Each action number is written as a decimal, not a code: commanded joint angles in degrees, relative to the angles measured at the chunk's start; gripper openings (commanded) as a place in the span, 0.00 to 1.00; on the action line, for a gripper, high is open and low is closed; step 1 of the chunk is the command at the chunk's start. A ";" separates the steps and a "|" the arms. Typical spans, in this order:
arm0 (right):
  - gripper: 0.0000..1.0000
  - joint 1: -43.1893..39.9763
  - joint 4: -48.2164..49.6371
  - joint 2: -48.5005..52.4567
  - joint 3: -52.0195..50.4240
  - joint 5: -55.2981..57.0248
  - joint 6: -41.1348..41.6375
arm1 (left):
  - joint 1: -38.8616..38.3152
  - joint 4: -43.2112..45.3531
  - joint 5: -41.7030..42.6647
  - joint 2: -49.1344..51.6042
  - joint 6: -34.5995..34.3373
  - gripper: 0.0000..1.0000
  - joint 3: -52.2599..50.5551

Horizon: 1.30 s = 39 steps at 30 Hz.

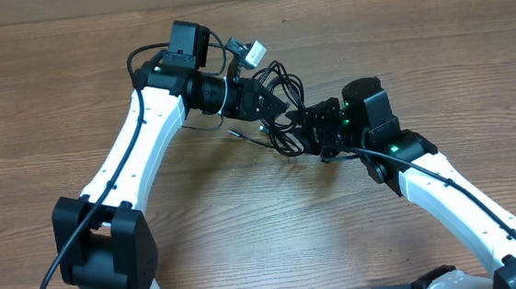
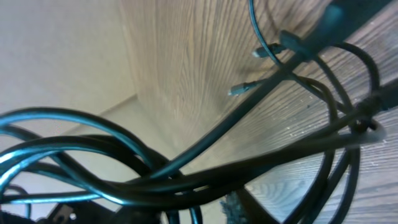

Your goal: Untangle cables

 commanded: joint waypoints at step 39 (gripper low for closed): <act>0.04 -0.48 -7.41 0.13 0.07 3.28 -51.67 | 1.22 0.15 -33.31 -1.25 -22.95 0.67 0.76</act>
